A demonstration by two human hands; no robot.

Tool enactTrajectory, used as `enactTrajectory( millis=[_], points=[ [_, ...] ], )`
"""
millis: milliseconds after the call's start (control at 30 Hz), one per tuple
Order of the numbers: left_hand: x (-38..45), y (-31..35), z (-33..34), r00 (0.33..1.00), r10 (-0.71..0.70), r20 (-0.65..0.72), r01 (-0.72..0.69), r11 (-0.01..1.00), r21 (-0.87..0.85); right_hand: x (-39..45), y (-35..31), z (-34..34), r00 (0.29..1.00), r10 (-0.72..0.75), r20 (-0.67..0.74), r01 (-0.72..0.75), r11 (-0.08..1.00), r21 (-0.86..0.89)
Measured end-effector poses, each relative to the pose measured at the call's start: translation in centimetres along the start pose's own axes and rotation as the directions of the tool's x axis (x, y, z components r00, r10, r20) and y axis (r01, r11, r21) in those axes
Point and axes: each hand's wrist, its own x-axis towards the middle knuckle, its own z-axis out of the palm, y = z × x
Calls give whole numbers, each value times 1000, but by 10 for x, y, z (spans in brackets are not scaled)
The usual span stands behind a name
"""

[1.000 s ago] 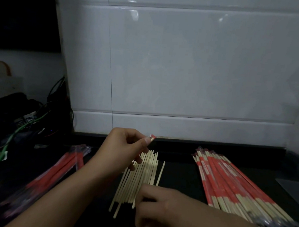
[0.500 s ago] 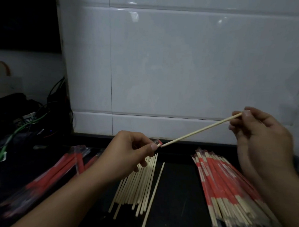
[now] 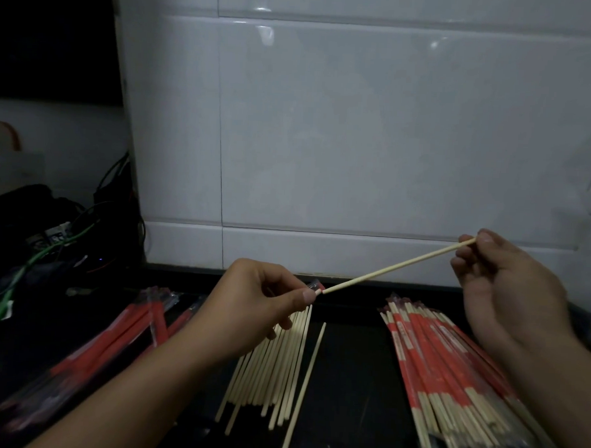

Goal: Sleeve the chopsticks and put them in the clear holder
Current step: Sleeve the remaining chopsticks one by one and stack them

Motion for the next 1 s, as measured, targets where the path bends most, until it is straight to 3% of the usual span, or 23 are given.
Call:
enactTrajectory(
  millis=[1000],
  points=[
    [0,0,2,1000,3,7,-3,995,95,-5,3,2,1000,-4,0,4,999,-52]
  ],
)
